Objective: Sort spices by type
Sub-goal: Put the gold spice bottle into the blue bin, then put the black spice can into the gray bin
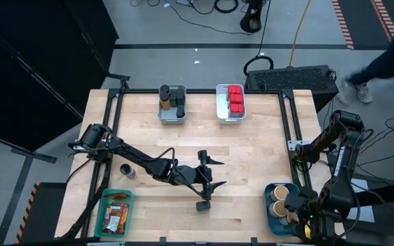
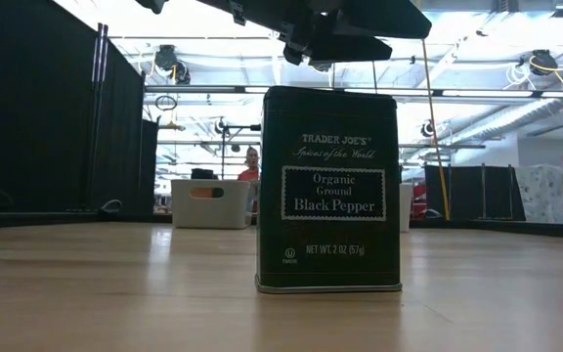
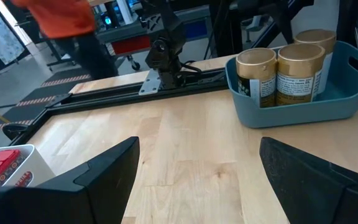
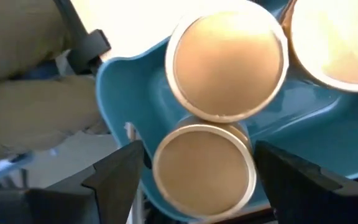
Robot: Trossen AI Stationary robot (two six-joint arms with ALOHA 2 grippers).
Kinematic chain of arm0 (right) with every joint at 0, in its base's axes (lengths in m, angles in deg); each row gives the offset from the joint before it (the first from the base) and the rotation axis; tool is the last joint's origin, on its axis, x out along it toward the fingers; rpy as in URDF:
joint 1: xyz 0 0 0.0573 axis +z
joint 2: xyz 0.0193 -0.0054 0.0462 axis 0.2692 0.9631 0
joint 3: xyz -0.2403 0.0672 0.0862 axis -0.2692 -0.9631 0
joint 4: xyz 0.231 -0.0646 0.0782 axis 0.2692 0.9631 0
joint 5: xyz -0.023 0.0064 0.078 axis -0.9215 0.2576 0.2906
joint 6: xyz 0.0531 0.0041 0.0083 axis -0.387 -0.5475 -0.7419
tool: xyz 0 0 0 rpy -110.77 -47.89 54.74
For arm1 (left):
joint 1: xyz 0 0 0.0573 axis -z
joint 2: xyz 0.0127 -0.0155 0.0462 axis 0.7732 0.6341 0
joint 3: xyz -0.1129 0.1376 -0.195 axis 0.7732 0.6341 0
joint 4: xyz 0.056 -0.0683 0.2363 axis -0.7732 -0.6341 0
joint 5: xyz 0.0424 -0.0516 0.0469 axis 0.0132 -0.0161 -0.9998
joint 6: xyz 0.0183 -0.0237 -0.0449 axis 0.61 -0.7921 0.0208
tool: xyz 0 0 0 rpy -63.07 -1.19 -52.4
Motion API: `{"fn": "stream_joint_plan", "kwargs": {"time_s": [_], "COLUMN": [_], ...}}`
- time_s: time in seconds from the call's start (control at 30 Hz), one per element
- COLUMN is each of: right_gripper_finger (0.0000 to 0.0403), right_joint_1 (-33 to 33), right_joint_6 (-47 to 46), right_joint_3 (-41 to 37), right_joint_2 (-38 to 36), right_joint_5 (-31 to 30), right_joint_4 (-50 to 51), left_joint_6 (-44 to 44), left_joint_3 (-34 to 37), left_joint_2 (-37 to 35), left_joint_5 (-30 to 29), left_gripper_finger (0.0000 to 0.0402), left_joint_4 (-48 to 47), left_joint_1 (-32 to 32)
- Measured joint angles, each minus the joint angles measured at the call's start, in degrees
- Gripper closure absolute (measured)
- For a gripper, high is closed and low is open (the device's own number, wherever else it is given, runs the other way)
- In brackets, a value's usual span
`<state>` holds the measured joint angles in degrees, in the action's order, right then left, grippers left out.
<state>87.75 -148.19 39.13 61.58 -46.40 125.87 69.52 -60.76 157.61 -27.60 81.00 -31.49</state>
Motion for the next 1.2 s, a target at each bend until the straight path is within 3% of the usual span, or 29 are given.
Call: {"fn": "stream_joint_plan", "kwargs": {"time_s": [0.2, 0.4, 0.83, 0.97, 1.2], "right_gripper_finger": [0.0112, 0.0112, 0.0112, 0.0112, 0.0112], "right_joint_1": [-1.73, -3.96, -15.21, -17.43, -19.64], "right_joint_6": [-3.88, 0.13, 27.07, 35.47, 46.61], "right_joint_3": [0.0, 0.02, 0.02, 0.02, 0.02], "right_joint_2": [-4.75, -8.36, -9.3, -9.3, -9.28], "right_joint_5": [-1.18, -11.95, -44.46, -52.35, -61.36], "right_joint_4": [1.45, 2.67, 5.49, 2.1, -4.18], "left_joint_6": [0.0, -0.03, -0.69, -6.21, -21.09], "left_joint_3": [0.0, 0.06, 0.02, 0.02, 0.02], "left_joint_2": [0.0, -0.49, -10.14, -12.97, -14.47], "left_joint_5": [0.02, 0.82, 2.73, 3.27, 10.75], "left_gripper_finger": [0.007, 0.007, 0.007, 0.007, 0.007], "left_joint_4": [0.0, -1.34, -20.8, -26.93, -33.65], "left_joint_1": [0.0, 0.96, 7.19, 8.87, 11.58]}}
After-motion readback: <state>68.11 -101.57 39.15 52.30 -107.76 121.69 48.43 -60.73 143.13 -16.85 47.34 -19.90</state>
